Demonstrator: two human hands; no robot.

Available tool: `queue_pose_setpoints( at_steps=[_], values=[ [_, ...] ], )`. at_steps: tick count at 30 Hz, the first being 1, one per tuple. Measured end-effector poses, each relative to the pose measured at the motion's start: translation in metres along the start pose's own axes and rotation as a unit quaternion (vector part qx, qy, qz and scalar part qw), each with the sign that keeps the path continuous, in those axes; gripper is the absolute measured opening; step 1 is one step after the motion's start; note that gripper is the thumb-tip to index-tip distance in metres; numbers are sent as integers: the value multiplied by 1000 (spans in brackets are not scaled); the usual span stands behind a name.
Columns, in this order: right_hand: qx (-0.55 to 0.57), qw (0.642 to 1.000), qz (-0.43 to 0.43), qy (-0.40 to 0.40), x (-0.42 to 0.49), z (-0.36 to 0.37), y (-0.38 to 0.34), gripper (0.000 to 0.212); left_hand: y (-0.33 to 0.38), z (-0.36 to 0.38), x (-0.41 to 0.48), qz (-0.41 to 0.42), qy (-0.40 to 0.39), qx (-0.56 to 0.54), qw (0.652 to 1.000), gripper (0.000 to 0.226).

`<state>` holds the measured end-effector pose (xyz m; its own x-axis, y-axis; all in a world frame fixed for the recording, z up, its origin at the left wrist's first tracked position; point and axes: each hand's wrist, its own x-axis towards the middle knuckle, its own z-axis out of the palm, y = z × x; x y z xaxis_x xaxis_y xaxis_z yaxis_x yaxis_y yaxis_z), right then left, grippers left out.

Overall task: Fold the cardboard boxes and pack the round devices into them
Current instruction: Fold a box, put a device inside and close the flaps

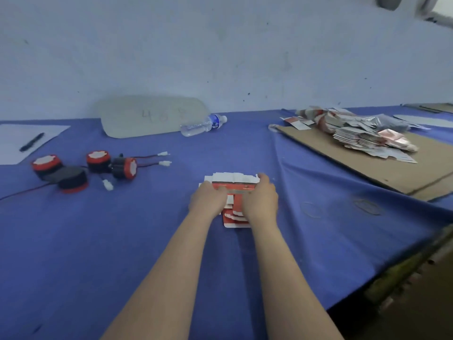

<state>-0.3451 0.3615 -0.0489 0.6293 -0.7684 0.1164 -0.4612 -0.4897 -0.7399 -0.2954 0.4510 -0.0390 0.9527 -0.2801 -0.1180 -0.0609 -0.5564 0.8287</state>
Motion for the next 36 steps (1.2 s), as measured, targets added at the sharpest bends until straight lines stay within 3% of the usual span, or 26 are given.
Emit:
queue_pose_setpoints(
  at_steps=[4, 8, 13, 17, 22, 27, 32, 36],
  values=[
    [-90, 994, 50, -31, 1, -4, 4, 45, 0, -1, -2, 24, -6, 37, 999, 36],
    [-103, 993, 42, -36, -3, -3, 6, 38, 5, 10, -10, 29, -27, 82, 996, 27],
    [-110, 994, 1, -2, -7, 0, 2, 46, 12, 12, -11, 24, -50, -7, 998, 36],
    [-123, 992, 13, -14, -9, 0, 0, 40, 5, 8, -7, 8, -30, -23, 999, 40],
    [-96, 995, -20, 5, -14, 3, -6, 44, 1, 4, -3, -5, -24, -63, 998, 26],
    [-121, 991, -52, 1, -14, 9, -15, 55, 0, -3, -1, -30, 8, -93, 995, 40],
    [-91, 995, -25, -19, -12, 15, -20, 55, -1, -14, 1, -20, 43, -81, 996, 39],
    [-88, 996, 11, -27, -12, 15, -19, 51, -2, -19, 2, -28, 25, -87, 996, 46]
  ],
)
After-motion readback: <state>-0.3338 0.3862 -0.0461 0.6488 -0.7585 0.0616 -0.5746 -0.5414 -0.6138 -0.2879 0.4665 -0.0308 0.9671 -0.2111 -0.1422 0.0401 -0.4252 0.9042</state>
